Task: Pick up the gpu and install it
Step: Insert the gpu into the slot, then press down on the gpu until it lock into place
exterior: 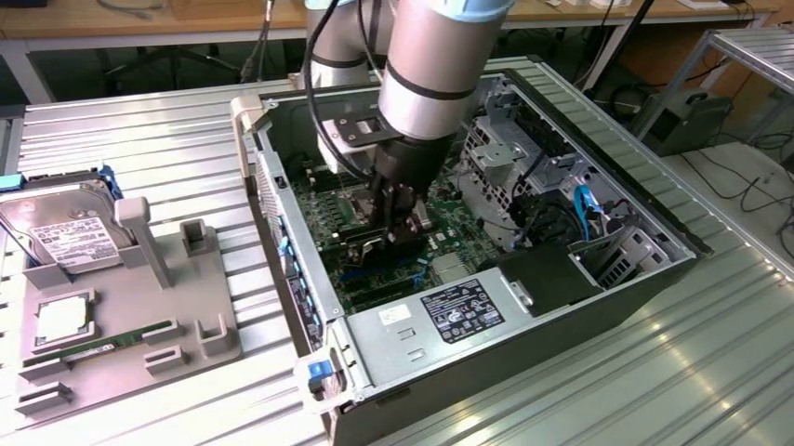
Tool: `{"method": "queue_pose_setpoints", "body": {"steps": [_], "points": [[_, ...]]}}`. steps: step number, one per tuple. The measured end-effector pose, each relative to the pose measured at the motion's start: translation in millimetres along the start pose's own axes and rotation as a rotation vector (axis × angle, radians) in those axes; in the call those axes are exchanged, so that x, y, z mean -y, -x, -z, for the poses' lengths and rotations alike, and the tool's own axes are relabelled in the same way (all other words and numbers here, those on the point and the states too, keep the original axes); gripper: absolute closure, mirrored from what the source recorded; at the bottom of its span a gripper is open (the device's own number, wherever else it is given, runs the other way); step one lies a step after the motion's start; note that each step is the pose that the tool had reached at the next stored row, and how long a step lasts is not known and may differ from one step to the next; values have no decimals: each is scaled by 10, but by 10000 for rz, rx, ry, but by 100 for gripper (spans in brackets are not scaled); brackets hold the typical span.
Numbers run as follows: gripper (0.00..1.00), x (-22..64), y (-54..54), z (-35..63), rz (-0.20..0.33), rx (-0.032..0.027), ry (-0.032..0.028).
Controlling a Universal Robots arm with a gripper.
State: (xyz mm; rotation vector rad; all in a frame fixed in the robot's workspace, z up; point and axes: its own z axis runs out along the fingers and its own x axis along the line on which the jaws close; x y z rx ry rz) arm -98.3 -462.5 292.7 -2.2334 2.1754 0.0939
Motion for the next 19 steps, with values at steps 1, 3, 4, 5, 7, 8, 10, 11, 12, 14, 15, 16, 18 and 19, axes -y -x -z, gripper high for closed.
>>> {"method": "queue_pose_setpoints", "body": {"steps": [1, 3, 4, 5, 7, 8, 10, 11, 12, 14, 15, 16, 18, 19], "points": [[80, -8, 1, 4, 3, 2, -4], [89, -9, 0, 5, 3, 1, -4], [89, -9, 0, 5, 2, 1, -4], [89, -9, 0, 5, 3, 1, -5], [89, -8, 0, 5, 3, 1, -4], [89, -9, 0, 5, 3, 1, -4], [89, -9, 0, 5, 2, 0, -4], [89, -9, 0, 5, 3, 1, -4], [89, -9, 0, 5, 2, 1, -4], [89, -19, 2, -2, 4, -1, -50], [89, -27, 7, -10, 6, -1, -76], [89, -39, 14, -20, 8, -1, -101], [89, -75, 29, -40, 12, -2, -151], [89, -98, 36, -52, 14, -4, -175]]}}
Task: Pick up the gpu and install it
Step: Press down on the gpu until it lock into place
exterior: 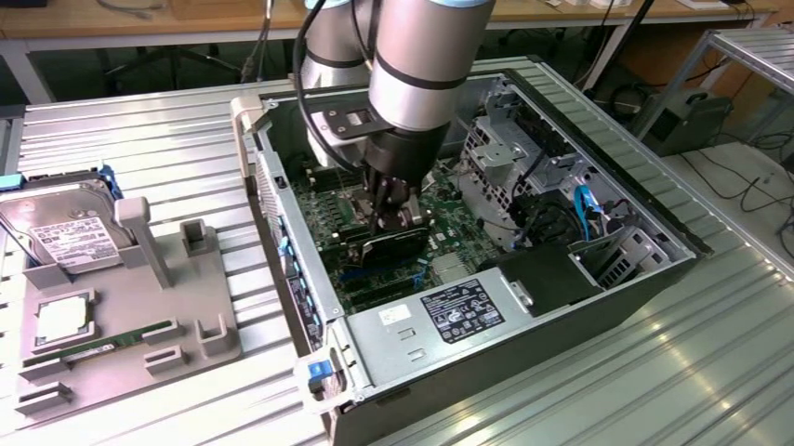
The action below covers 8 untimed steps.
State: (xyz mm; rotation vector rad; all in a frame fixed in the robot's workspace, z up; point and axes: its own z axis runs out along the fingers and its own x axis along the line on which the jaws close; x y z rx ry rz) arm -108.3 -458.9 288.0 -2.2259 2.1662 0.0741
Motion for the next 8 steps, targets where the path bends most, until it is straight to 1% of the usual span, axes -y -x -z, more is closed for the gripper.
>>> {"method": "queue_pose_setpoints", "body": {"steps": [2, 6, 7, 8], "points": [[89, -36, 1, -37, 0, -2, -35], [89, -46, -3, -116, 2, -4, -38], [89, -47, -5, -145, 1, -15, -33], [89, -46, -7, -187, 1, -7, -37]]}}
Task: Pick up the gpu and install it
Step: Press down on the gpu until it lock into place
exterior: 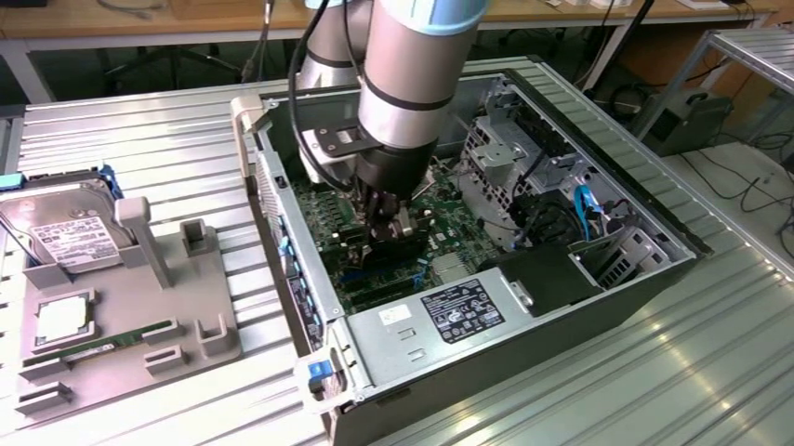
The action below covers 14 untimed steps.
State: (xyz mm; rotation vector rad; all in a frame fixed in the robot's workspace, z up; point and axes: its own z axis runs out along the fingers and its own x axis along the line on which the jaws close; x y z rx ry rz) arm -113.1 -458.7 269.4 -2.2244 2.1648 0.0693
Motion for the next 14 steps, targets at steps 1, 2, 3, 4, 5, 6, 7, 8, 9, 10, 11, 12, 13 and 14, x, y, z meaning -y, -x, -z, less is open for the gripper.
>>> {"method": "queue_pose_setpoints", "body": {"steps": [1, 2, 3, 4, 5, 6, 7, 8, 9, 10, 11, 12, 13, 14], "points": [[89, 0, -1, -15, 0, -15, 6], [89, 0, 0, -16, 0, -9, 3], [89, 1, 4, 8, 0, 4, -5], [89, -1, 9, 128, -1, -2, 0], [89, -1, 13, 197, -1, -4, 3], [89, -1, 16, 254, 0, -11, 6], [89, -1, 17, 268, 0, -12, 6], [89, -1, 17, 267, 0, -11, 5], [89, -1, 17, 267, 0, -11, 5], [89, -1, 17, 267, 0, -11, 5], [89, -1, 17, 268, 0, -11, 5], [89, -1, 17, 268, 0, -13, 6], [89, -1, 17, 268, 0, -12, 6], [89, -1, 17, 268, 0, -12, 6]]}}
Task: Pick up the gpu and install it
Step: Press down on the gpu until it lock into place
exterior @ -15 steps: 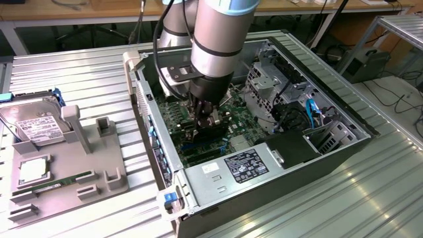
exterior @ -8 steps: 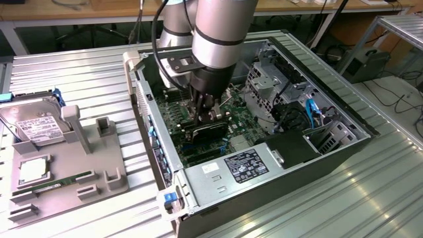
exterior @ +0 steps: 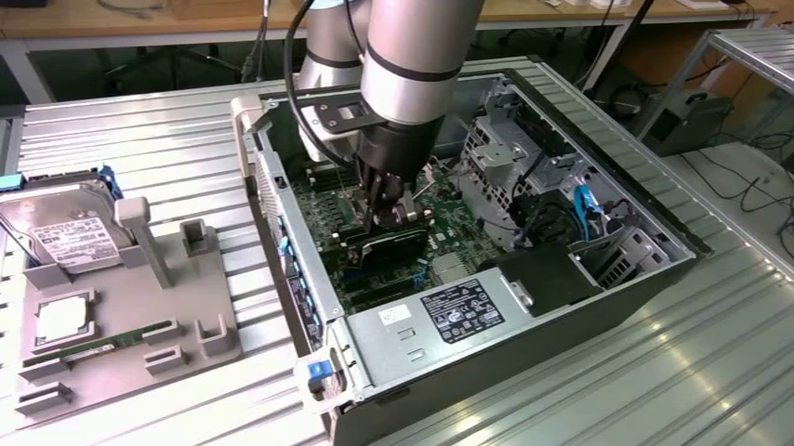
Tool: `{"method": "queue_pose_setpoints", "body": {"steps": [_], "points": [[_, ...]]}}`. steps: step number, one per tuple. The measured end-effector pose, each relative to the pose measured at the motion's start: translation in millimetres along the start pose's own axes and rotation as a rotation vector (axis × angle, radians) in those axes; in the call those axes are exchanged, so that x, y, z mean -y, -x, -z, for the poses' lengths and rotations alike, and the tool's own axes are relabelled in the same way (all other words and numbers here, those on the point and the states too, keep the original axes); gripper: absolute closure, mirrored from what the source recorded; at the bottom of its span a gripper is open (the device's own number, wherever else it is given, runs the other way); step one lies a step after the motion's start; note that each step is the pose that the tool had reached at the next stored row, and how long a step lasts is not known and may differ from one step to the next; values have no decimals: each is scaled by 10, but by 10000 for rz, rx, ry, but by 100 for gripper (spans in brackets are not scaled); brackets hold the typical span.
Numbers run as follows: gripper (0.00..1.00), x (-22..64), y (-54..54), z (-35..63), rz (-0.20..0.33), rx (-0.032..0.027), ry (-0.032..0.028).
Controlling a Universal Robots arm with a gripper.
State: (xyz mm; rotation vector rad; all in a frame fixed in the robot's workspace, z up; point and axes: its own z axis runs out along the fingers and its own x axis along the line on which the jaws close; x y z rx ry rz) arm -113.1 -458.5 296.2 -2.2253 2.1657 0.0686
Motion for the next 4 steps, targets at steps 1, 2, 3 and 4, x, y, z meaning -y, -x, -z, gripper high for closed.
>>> {"method": "queue_pose_setpoints", "body": {"steps": [1, 2, 3, 4], "points": [[89, 0, 0, 0, 0, 0, 0], [89, 0, 0, 0, 0, 0, 0], [89, 0, 0, 0, 0, 0, 0], [89, 0, 0, 0, 0, 0, 0]]}}
